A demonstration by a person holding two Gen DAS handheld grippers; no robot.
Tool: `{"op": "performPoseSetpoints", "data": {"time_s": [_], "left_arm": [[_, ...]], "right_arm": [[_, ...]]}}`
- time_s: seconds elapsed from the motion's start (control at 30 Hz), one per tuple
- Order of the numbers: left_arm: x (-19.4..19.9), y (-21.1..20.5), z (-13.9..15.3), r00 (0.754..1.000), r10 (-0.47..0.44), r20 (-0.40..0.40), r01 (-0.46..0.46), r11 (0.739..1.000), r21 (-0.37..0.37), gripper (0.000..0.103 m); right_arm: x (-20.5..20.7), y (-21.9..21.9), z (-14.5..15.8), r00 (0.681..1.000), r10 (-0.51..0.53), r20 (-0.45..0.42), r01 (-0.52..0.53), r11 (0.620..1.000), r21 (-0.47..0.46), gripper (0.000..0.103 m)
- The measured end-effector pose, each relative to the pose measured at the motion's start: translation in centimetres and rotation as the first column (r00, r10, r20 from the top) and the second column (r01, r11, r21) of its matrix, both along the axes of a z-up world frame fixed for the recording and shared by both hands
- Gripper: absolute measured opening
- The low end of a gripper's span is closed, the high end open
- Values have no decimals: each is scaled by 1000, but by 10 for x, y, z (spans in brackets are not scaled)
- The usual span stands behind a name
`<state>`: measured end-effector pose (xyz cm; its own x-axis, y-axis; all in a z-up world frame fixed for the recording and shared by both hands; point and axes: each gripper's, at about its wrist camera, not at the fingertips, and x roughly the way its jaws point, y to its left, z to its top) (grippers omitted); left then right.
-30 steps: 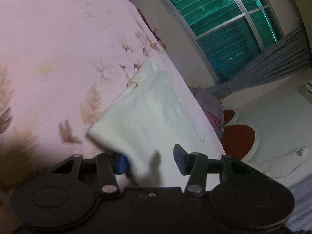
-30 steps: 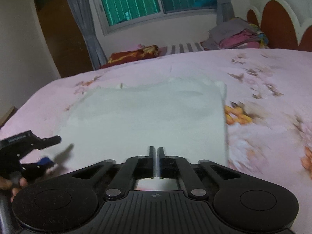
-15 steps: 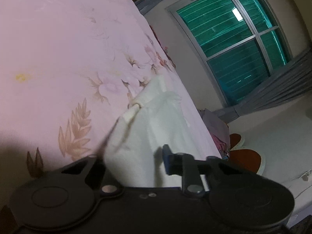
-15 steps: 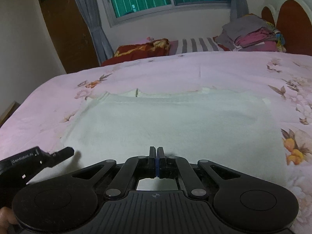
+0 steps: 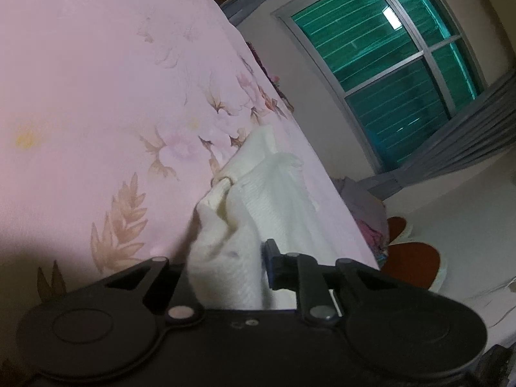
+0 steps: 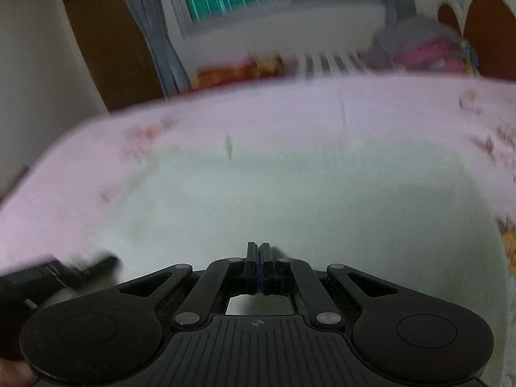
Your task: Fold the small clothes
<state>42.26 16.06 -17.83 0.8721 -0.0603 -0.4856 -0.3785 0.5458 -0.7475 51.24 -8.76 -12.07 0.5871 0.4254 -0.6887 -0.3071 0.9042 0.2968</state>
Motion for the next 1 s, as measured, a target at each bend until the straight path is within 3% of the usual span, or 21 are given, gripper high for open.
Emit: {"op": "performPoseSetpoints", "data": {"time_s": [0.07,0.17,0.27,0.4,0.5,0.57,0.6,0.63,0.67,0.73,0.77,0.8,0.83,0.9,0.93,0.97,1.0], "left_arm": [[5,-6,13,999,-43,-20,44,995,87,6],[11,-22,45,993,-119,1,115,967,227,7],[20,-52,80,970,-241,-10,228,903,364,8],[29,-102,110,916,-400,-33,368,804,468,8],[35,-148,121,859,-507,-68,466,720,514,8],[42,-186,120,813,-566,-136,542,652,531,8],[46,-201,115,793,-587,-166,576,630,521,8],[50,-218,108,762,-616,-202,620,601,505,19],[55,-239,97,714,-651,-258,679,554,482,29],[55,-263,86,647,-703,-295,746,504,435,35],[52,-264,85,634,-725,-269,755,505,418,36],[48,-260,88,644,-727,-236,745,528,406,35],[46,-252,92,664,-716,-218,731,558,394,34],[43,-222,99,732,-657,-179,665,631,400,34],[43,-202,102,778,-606,-168,613,670,419,34],[46,-192,103,807,-566,-170,578,695,427,33],[51,-174,102,834,-524,-176,544,725,422,33]], "right_arm": [[1,-2,-1,1000,10,12,-10,1000,3,0],[3,-4,0,1000,25,0,-25,1000,9,0],[5,-15,-1,999,37,-16,-36,998,56,0],[2,-53,13,999,-37,-3,37,982,185,0],[-5,-105,22,992,-126,-6,123,957,263,0],[-11,-140,28,984,-178,-6,172,941,290,0],[-14,-157,31,980,-197,-6,189,934,305,0],[-17,-175,33,977,-213,-8,204,926,318,0],[-18,-190,35,974,-226,-16,219,919,327,0],[-20,-220,34,969,-242,-54,245,906,345,0],[-22,-232,34,963,-262,-69,270,902,336,17],[-25,-242,34,955,-287,-75,295,899,324,37],[-28,-251,35,952,-298,-68,303,894,331,65],[-35,-262,39,959,-279,-45,275,890,364,65],[-40,-265,39,962,-268,-47,266,889,372,64],[-40,-264,40,968,-248,-47,247,888,388,52],[-40,-260,41,974,-220,-47,219,886,407,47]]}}
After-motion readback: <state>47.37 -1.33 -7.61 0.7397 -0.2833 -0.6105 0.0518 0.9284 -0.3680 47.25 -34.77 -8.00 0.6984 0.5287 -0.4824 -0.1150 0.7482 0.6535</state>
